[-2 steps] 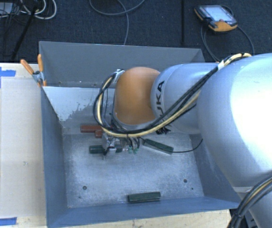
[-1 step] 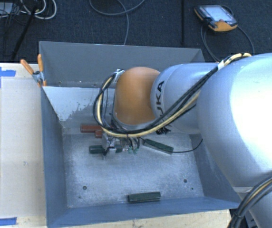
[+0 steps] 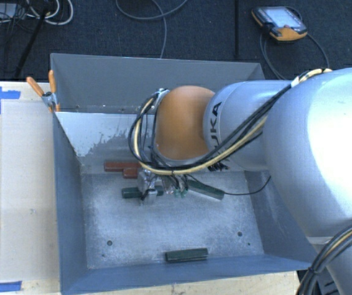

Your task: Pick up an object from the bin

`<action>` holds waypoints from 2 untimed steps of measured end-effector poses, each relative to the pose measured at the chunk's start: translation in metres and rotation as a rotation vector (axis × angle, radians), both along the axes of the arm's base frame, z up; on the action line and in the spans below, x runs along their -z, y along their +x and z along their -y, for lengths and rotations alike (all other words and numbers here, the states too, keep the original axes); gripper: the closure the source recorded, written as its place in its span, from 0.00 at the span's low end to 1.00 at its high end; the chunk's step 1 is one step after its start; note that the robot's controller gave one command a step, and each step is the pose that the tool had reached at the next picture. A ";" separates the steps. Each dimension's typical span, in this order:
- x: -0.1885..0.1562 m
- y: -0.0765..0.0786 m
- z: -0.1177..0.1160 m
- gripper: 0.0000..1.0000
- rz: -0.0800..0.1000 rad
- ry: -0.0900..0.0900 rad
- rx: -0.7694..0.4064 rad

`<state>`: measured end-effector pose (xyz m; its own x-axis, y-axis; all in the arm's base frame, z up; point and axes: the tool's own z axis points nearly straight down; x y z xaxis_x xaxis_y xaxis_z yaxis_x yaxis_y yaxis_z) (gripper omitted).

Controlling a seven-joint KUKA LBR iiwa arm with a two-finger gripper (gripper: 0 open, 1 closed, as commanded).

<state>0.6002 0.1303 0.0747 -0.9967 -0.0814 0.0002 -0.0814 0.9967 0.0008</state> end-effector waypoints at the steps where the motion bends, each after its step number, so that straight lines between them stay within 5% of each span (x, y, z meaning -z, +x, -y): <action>1: -0.109 0.015 -0.020 1.00 0.002 0.000 -0.146; 2: -0.109 0.015 -0.020 1.00 0.002 0.000 -0.145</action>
Offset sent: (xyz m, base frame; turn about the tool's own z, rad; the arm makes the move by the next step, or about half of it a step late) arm 0.0000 0.0000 0.0000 0.0000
